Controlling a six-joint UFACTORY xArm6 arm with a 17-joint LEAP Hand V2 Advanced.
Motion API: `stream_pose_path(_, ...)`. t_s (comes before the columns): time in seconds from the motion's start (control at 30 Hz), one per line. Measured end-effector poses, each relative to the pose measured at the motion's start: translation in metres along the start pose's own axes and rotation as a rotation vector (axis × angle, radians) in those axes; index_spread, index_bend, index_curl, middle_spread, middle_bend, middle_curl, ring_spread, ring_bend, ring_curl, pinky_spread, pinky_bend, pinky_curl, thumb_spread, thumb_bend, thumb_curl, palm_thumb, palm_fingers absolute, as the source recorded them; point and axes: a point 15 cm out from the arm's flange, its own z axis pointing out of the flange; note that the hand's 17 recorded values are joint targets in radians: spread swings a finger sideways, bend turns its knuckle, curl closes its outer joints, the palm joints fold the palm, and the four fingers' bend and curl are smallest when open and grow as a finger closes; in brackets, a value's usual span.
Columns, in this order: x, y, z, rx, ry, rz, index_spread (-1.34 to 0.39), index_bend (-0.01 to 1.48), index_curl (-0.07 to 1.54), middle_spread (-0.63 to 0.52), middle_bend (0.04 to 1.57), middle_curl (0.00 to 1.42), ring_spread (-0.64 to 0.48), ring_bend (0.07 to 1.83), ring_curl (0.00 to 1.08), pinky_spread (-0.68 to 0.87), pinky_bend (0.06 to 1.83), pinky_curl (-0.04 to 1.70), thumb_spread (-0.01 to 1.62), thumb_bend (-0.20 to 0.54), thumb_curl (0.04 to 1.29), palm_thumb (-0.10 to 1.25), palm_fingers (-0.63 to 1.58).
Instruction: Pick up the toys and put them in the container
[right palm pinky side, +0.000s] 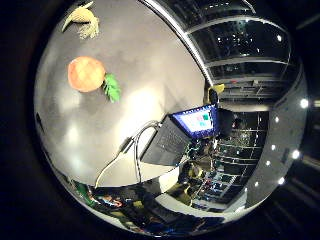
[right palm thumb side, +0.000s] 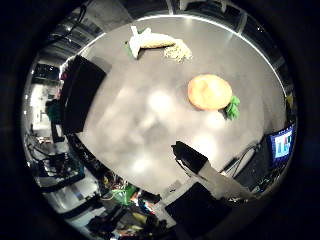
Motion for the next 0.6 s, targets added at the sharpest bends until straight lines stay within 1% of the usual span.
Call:
stream_pose_path(0.27,0.017,-0.015,0.043,-0.044,0.036,-0.036,-0.41,0.16,0.26,0.03,0.21,0.33,0.12,0.29,0.25,0.36,0.40,0.31,0.95,-0.031,0.32,0.65,0.08)
stream_pose_path(0.47,0.016,-0.004,0.071,-0.082,0.041,-0.062,-0.40,0.17,0.27,0.03,0.20,0.33,0.12,0.27,0.25,0.36,0.38,0.30,0.94,-0.029,0.32,0.64,0.09)
stream_pose_path(0.6,0.013,-0.002,0.087,-0.083,0.041,-0.068,-0.39,0.18,0.29,0.03,0.19,0.32,0.13,0.24,0.25,0.36,0.35,0.30,0.94,-0.028,0.32,0.64,0.12)
